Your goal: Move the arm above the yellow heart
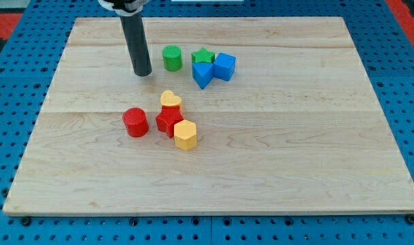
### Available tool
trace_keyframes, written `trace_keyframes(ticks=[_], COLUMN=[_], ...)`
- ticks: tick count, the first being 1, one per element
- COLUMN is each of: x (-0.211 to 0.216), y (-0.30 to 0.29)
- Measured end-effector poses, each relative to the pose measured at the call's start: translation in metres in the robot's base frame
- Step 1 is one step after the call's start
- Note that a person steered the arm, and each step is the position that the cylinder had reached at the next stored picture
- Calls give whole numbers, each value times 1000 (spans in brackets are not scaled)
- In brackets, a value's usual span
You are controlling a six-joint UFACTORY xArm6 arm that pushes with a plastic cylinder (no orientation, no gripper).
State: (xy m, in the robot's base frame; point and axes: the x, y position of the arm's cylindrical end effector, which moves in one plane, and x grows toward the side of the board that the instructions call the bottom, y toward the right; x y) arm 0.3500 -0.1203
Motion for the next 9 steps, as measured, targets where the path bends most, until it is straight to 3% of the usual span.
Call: trace_keyframes(ticks=[9], x=[0], y=[8])
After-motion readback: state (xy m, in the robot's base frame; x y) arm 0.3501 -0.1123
